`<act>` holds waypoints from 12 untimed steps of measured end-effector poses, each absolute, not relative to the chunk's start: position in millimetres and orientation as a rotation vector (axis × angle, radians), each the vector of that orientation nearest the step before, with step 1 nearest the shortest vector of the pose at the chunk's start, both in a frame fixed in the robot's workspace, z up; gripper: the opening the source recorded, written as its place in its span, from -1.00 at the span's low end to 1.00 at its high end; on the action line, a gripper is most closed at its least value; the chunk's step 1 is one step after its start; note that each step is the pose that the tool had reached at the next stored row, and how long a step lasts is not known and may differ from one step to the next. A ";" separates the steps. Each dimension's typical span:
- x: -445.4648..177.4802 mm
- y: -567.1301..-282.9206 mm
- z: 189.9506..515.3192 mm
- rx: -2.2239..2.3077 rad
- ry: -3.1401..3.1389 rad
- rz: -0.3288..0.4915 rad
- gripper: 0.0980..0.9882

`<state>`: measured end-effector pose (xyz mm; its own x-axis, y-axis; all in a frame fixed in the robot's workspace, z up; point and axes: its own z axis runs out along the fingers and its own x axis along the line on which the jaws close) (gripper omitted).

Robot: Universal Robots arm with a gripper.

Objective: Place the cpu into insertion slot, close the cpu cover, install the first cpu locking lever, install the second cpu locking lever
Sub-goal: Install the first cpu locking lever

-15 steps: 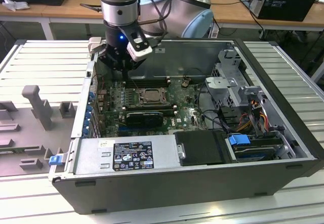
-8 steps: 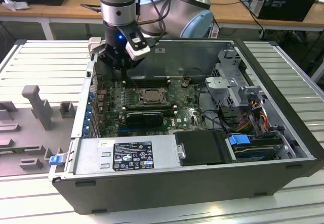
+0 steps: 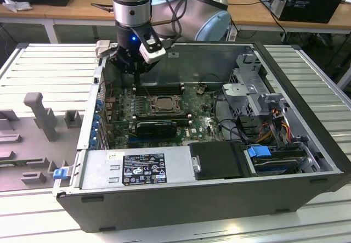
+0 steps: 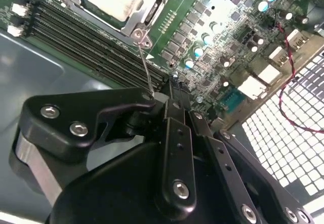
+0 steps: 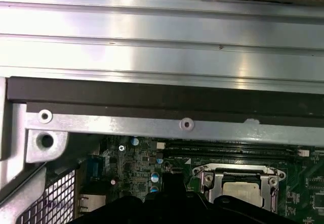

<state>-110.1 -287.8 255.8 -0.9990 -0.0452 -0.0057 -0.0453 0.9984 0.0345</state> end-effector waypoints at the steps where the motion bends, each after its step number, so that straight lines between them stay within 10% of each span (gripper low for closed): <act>1: -108.9 -287.8 255.8 -0.071 3.135 0.054 -0.98; 12: -99.8 -287.8 255.8 -0.071 3.135 0.054 -0.98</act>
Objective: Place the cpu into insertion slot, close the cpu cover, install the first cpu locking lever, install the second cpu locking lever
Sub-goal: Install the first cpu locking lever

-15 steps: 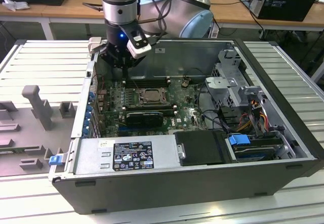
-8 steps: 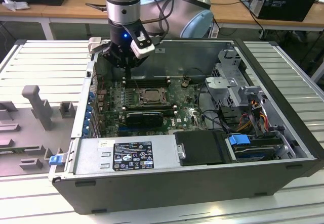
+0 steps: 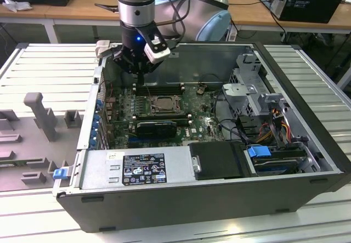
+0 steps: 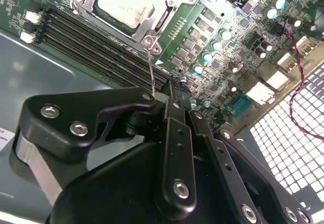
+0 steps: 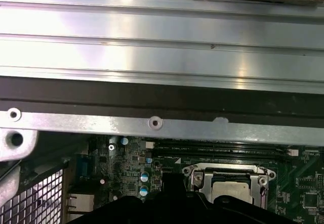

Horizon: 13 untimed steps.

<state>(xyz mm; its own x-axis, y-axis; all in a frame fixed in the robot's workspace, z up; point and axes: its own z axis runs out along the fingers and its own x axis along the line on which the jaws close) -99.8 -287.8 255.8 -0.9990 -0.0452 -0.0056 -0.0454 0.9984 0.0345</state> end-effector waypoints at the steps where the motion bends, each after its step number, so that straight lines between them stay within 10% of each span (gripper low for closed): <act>1: -98.7 -287.8 255.8 -0.071 3.135 0.054 -0.98; 13: -91.4 -288.0 255.4 -0.071 3.135 0.054 -0.98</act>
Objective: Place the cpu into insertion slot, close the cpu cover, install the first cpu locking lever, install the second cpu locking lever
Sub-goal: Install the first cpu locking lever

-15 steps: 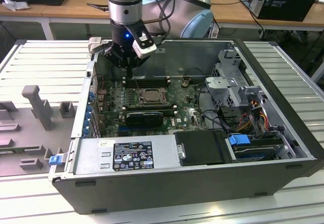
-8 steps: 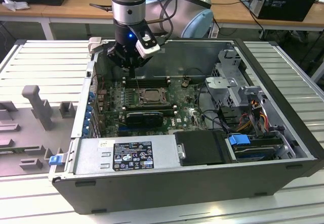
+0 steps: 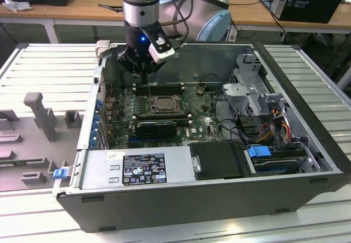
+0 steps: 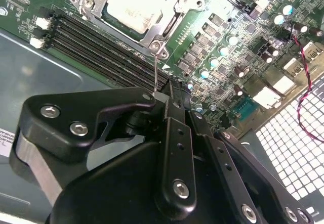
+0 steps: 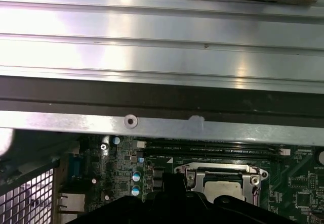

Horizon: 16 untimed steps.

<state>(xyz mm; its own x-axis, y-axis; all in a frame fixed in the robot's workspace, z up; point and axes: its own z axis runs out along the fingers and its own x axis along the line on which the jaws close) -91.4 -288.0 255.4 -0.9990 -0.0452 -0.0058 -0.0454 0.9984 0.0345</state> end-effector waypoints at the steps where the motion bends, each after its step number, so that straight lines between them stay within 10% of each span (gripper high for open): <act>1: -91.0 -288.0 255.3 -0.071 3.135 0.054 -0.98; 16: -53.0 -288.0 249.7 -0.071 3.135 0.066 -0.98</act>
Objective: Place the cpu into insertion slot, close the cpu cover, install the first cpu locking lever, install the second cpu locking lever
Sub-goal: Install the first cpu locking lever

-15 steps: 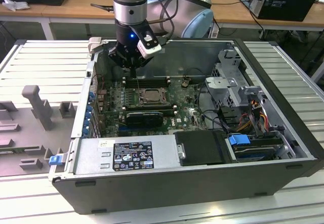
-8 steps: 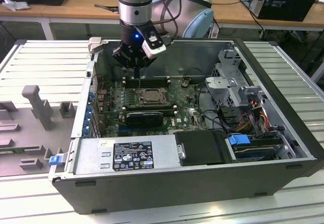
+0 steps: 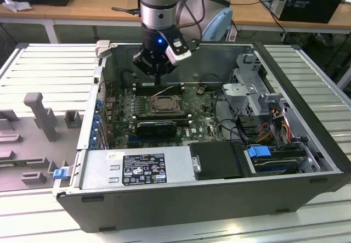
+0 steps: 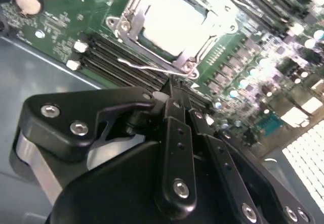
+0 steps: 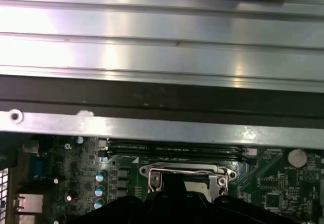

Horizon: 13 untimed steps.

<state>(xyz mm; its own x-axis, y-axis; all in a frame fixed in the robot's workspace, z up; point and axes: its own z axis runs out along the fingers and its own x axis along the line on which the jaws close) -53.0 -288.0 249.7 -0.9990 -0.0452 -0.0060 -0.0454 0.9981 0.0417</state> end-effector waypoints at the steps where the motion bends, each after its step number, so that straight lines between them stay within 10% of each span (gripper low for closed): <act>1: -52.2 -288.0 248.2 -0.071 3.135 0.066 -0.98; 13: -33.2 -275.5 226.4 -0.079 3.135 0.067 -0.98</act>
